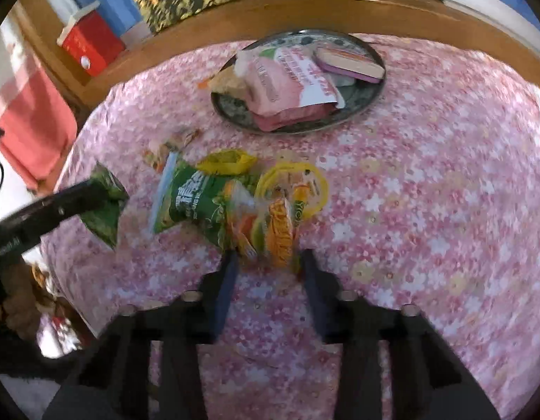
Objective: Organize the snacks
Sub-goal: 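Grasp a green snack bag with the left tool while the right tool grasps the orange stick-snack packet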
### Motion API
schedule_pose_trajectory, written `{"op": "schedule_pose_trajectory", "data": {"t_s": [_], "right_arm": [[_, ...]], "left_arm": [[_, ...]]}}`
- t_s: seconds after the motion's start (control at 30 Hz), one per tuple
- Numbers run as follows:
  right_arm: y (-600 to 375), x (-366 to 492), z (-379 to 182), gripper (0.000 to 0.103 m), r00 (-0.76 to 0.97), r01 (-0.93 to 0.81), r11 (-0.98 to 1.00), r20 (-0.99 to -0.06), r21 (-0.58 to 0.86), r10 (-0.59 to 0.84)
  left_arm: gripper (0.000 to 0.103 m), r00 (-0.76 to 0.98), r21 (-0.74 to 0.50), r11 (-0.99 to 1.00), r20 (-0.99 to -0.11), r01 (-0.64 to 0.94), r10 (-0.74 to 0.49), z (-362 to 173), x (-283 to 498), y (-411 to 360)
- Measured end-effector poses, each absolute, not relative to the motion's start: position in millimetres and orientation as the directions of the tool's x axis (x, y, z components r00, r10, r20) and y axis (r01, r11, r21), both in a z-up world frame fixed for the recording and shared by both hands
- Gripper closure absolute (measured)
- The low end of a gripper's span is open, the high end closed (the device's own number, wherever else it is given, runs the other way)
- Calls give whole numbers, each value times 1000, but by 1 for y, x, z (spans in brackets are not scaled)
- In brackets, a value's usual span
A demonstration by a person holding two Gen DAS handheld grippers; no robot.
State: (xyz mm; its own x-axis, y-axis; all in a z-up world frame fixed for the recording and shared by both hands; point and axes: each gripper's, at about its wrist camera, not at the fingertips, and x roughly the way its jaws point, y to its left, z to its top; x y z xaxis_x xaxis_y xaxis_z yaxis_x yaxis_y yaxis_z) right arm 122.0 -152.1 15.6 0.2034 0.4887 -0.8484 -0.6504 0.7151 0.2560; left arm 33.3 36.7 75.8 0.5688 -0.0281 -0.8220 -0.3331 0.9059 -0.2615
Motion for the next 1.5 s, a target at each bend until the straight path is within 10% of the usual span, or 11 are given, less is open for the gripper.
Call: {"op": "schedule_pose_trajectory", "data": {"t_s": [0.3,0.4,0.5,0.67,1.5], "right_arm": [[-180,97,24,88,191,-619,739,-863,264,468],[-186,103,34,32,214,-585,717,-781,378,587],[-177,116,31,23,241,-543,747,-780,384,577],[-159,138,15,71,210,-498,749,-777,438,594],[-196,165,135,76,424,-553,727,-613,408,666]], "left_arm": [[74,515,-250,943,-851,-220,-105,76,19,17],[74,475,-280,932,-869,-231,-143,62,24,20],[74,491,-284,934,-858,-215,-148,65,27,20],[74,499,-269,945,-854,-184,-146,71,32,17],[74,663,-264,964,-729,-38,-173,149,121,24]]}}
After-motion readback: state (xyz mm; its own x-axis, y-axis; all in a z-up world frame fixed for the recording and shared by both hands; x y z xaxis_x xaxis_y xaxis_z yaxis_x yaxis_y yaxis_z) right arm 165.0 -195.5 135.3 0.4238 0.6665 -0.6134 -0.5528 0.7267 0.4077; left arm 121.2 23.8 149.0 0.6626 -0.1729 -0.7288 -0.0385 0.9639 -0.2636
